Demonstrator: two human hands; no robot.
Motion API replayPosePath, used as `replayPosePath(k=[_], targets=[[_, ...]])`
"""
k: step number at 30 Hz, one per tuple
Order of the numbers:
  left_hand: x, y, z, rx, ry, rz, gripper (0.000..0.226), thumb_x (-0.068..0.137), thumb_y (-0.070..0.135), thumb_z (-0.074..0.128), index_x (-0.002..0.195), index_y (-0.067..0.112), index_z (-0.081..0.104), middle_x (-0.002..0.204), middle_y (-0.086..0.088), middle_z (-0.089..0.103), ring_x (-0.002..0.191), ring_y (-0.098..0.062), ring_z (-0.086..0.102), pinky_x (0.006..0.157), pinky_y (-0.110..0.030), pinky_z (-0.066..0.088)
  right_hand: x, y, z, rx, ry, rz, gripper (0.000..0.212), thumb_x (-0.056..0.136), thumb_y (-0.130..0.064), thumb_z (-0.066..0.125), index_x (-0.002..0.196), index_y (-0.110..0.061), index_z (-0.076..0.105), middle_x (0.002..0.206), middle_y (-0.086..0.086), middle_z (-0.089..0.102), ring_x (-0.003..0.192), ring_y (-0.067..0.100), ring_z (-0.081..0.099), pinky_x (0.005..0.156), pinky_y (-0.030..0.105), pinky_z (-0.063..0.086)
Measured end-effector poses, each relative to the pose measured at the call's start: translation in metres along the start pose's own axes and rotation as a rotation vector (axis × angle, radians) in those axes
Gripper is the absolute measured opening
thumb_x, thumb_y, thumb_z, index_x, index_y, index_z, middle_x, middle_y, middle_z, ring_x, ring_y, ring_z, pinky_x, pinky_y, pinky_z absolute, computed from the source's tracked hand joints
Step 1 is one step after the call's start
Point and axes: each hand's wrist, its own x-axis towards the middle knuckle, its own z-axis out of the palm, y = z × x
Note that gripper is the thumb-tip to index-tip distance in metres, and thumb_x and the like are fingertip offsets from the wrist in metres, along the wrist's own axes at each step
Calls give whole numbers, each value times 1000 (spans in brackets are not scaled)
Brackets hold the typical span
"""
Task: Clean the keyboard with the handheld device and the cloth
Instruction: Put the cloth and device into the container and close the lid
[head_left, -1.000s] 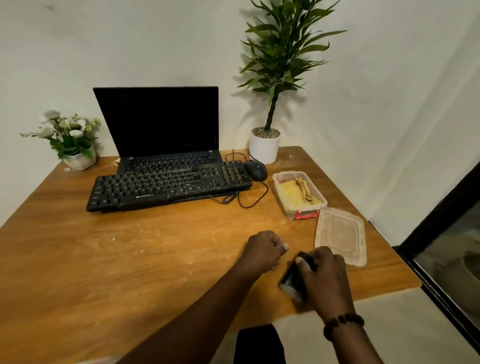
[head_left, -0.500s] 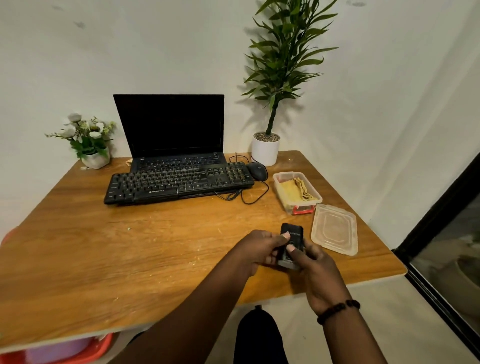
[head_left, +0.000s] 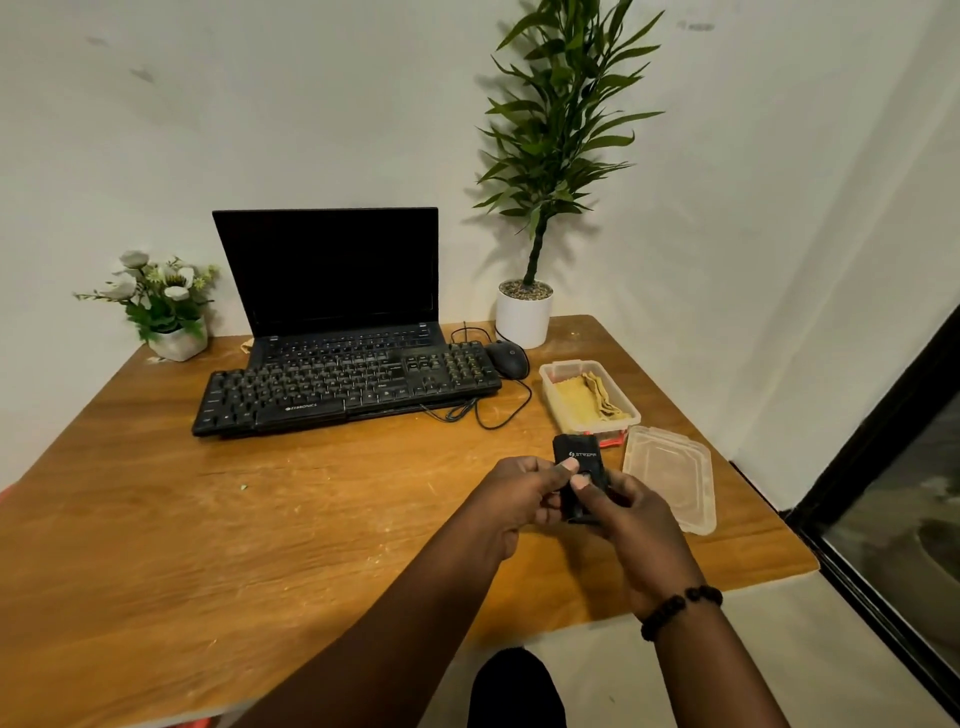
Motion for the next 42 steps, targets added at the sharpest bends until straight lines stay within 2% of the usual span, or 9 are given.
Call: replayPosePath(k=[4, 7, 11, 16, 20, 28, 33, 36, 42], targets=[[15, 15, 3, -84, 14, 7, 26, 95, 26, 69, 102, 1, 67, 91, -15, 68, 64, -13, 64, 52, -21, 53, 19, -10, 1, -483, 133, -253, 60, 72, -37, 81, 123, -23, 52, 115, -2, 56, 100, 10, 55, 72, 19, 46], [28, 32, 11, -147, 23, 30, 27, 95, 22, 68, 108, -2, 66, 96, -18, 65, 74, -16, 64, 58, -24, 57, 42, -23, 8, -747, 267, -382, 58, 74, -33, 79, 123, -18, 53, 117, 6, 53, 105, 19, 53, 80, 30, 51], [55, 54, 19, -193, 62, 88, 12, 99, 16, 62, 103, 4, 64, 90, -10, 71, 70, -13, 69, 59, -27, 58, 87, -48, 10, -811, 360, -407, 60, 79, -28, 73, 132, -16, 48, 119, 13, 53, 110, 28, 52, 86, 42, 53], [98, 48, 13, 613, 399, 271, 28, 98, 16, 60, 126, 13, 62, 123, -6, 64, 112, -25, 60, 86, -32, 51, 154, -50, 15, -927, 373, -315, 55, 82, -30, 68, 134, -27, 48, 113, 15, 54, 107, 31, 53, 85, 38, 52], [116, 33, 11, 766, 348, 321, 48, 95, 17, 66, 141, 15, 53, 135, -7, 56, 125, -24, 53, 101, -38, 46, 186, -36, 17, -1054, 334, -205, 52, 88, -33, 64, 136, -30, 46, 119, 15, 52, 112, 31, 52, 87, 41, 53], [123, 5, 5, 799, 273, 405, 62, 87, 21, 77, 143, 23, 51, 130, -4, 59, 121, -21, 54, 98, -41, 49, 200, -23, 9, -1239, 142, -107, 34, 89, -34, 63, 121, -22, 61, 110, 8, 67, 101, 25, 62, 82, 35, 52], [111, 2, 10, 785, 382, 333, 42, 91, 28, 71, 127, 14, 56, 120, -6, 59, 110, -22, 56, 88, -37, 49, 163, -24, -10, -935, 557, -291, 25, 89, -24, 64, 113, -15, 64, 112, 11, 63, 105, 27, 57, 83, 39, 54], [102, -6, 19, 771, 351, 272, 20, 95, 26, 67, 109, 15, 59, 109, -7, 64, 101, -24, 59, 81, -38, 49, 130, -5, -28, -1001, 587, -126, 31, 89, -31, 64, 111, -10, 60, 114, 15, 61, 108, 32, 55, 85, 40, 50], [77, -17, 38, 746, 253, 208, 12, 100, 18, 57, 109, 16, 64, 112, -5, 66, 101, -22, 61, 74, -32, 48, 99, 23, -19, -1293, 408, 97, 52, 88, -47, 59, 125, -14, 43, 128, 13, 48, 117, 28, 46, 94, 37, 46]])
